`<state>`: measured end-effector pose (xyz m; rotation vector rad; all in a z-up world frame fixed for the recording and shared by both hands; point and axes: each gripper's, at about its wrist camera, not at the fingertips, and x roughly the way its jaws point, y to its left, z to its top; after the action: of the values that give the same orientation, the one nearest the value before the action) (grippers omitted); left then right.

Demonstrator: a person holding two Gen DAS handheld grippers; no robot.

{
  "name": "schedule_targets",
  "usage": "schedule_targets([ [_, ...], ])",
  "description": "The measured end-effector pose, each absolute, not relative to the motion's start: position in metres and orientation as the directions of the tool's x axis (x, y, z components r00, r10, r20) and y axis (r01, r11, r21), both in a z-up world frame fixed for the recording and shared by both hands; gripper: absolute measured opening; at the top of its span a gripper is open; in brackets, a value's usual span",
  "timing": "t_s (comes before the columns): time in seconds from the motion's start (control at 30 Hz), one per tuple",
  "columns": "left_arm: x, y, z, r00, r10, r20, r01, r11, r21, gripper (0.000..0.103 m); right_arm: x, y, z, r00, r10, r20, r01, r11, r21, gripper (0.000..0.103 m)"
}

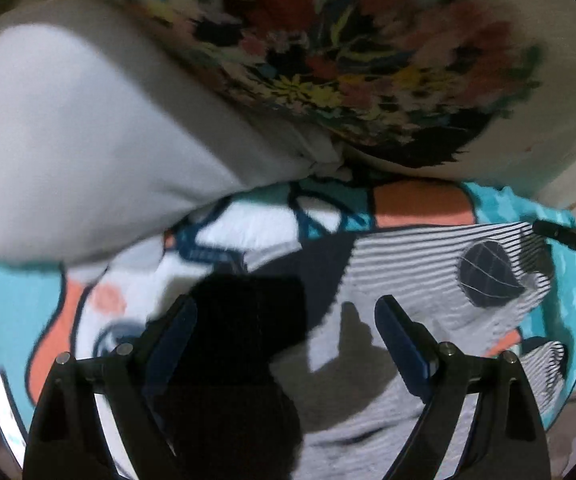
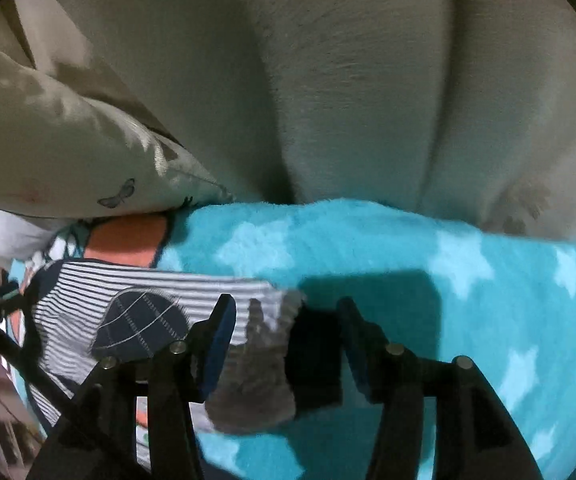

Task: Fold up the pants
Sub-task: 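Lift the cuffs with the right gripper and fold them over onto the waistband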

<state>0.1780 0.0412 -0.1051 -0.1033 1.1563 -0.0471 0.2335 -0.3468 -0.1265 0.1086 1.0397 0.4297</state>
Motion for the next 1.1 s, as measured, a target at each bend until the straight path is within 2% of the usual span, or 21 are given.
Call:
schedule_targets([
  [0.17, 0.205, 0.046, -0.125, 0.369, -0.142, -0.919, 0.042, 0.99, -0.137, 0.09, 0.255, -0.33, -0.141, 0.368, 0.395, -0.842, -0.348, 0.898, 0.269, 0.062],
  [0.27, 0.215, 0.04, -0.139, 0.319, -0.172, -0.932, 0.102, 0.984, -0.146, 0.09, 0.259, -0.318, -0.145, 0.35, 0.394, -0.85, -0.388, 0.887, 0.251, 0.067],
  [0.37, 0.216, 0.025, -0.149, 0.292, -0.127, -0.948, 0.174, 0.982, -0.078, 0.088, 0.253, -0.309, -0.143, 0.339, 0.396, -0.853, -0.43, 0.872, 0.234, 0.064],
  [0.43, 0.214, 0.016, -0.147, 0.294, -0.091, -0.951, 0.218, 0.976, -0.026, 0.07, 0.244, -0.3, -0.144, 0.33, 0.387, -0.861, -0.464, 0.861, 0.209, 0.041],
  [0.47, 0.213, 0.012, -0.145, 0.292, -0.099, -0.951, 0.233, 0.972, -0.03, 0.061, 0.241, -0.297, -0.145, 0.326, 0.382, -0.865, -0.477, 0.856, 0.198, 0.02],
  [0.5, 0.211, 0.01, -0.141, 0.289, -0.118, -0.95, 0.245, 0.968, -0.045, 0.037, 0.238, -0.295, -0.145, 0.316, 0.391, -0.864, -0.484, 0.85, 0.208, 0.012],
  [0.53, 0.209, 0.008, -0.138, 0.288, -0.113, -0.951, 0.245, 0.969, -0.041, 0.012, 0.236, -0.293, -0.144, 0.318, 0.395, -0.862, -0.484, 0.849, 0.211, 0.01],
  [0.8, 0.181, 0.009, -0.103, 0.371, -0.113, -0.922, 0.227, 0.973, -0.028, 0.011, 0.21, -0.311, -0.111, 0.415, 0.432, -0.801, -0.429, 0.869, 0.246, 0.007],
  [1.1, 0.104, 0.01, -0.034, 0.542, -0.143, -0.828, 0.254, 0.967, -0.001, 0.008, 0.119, -0.33, -0.081, 0.499, 0.457, -0.736, -0.393, 0.877, 0.277, 0.008],
])
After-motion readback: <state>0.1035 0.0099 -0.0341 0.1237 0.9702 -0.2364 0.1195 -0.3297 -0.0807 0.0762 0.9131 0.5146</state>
